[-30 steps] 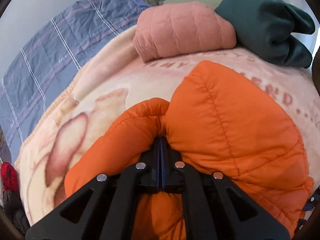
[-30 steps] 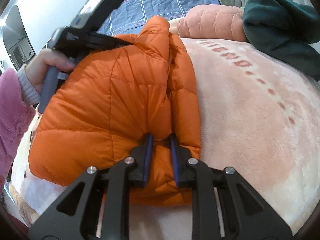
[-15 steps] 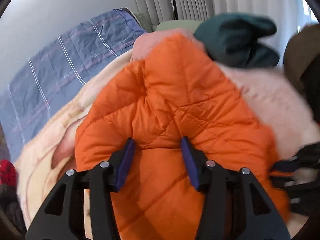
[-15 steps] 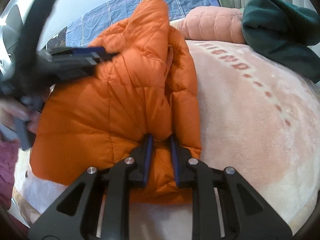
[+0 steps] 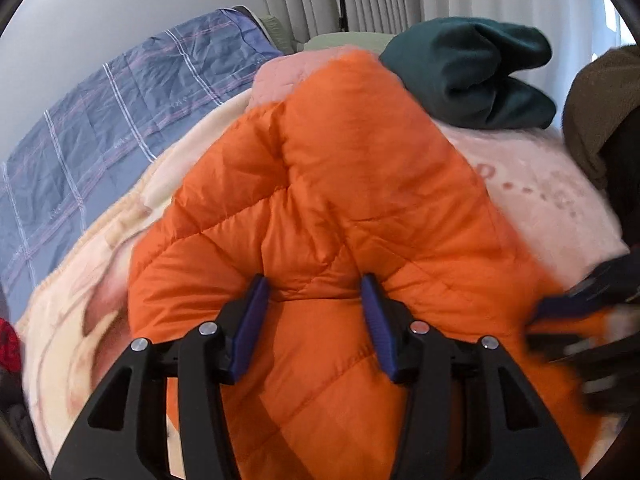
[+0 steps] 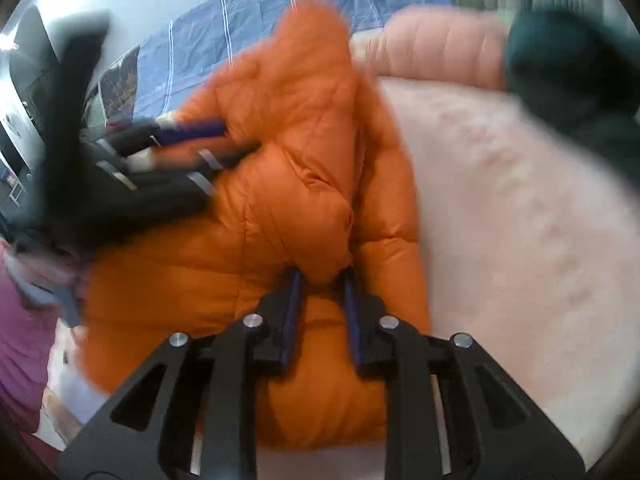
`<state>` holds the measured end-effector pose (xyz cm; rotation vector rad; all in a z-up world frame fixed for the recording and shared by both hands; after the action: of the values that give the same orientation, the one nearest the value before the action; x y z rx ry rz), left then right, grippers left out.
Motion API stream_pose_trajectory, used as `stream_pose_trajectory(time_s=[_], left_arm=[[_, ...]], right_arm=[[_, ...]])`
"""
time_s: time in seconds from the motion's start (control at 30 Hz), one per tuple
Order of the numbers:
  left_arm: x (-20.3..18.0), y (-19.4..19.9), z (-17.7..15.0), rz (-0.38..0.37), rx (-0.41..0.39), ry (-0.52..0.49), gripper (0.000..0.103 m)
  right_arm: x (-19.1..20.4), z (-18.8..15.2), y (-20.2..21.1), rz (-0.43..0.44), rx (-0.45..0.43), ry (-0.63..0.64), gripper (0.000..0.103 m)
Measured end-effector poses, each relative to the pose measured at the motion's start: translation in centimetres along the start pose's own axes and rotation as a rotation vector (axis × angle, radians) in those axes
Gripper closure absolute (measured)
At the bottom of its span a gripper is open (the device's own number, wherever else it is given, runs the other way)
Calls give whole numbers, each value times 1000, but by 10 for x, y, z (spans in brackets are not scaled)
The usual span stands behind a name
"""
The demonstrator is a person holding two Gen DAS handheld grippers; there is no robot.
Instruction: Fold large clothes
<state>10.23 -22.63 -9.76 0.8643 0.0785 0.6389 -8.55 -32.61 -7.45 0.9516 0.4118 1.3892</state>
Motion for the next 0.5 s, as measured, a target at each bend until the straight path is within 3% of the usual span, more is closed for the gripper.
stream_pose_trajectory(time_s=[0.07,0.13,0.27,0.3,0.37,0.4,0.43,0.5], left_arm=[[0,6,0,-4,-16,-5,53],[3,23,1,-43,-31,29,54],[24,83,-13,-207,-137,111,54],[24,92,-20,-236,-143,109,54],[17,92,-38,-277,-84,109,54],[12,84,-48,-277,-36,107,54],[3,74,-62,-222,-17,78,53],[-7,59,-80,-145,-24,40,52]], right_arm=[[-9,2,1,43,22,-69,82],[-6,3,4,30,25,-61,82],[-6,3,3,15,14,-36,82],[-7,3,2,22,13,-47,82],[-5,0,2,30,5,-57,82],[-4,-1,3,29,1,-55,82],[-4,-2,3,29,0,-53,82],[-1,-3,2,18,1,-45,82]])
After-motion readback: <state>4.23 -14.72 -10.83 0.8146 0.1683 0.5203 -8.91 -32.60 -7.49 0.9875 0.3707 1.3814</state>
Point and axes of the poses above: each gripper's, at about its wrist camera, not at the fingertips, and y roughly against the way its jaws point, x to its left, z to its top, the point moved 1 cm from there along -y, roughly the way its jaws point, and after that the axes turned 2 degrees about x, right-handed, at the moved point
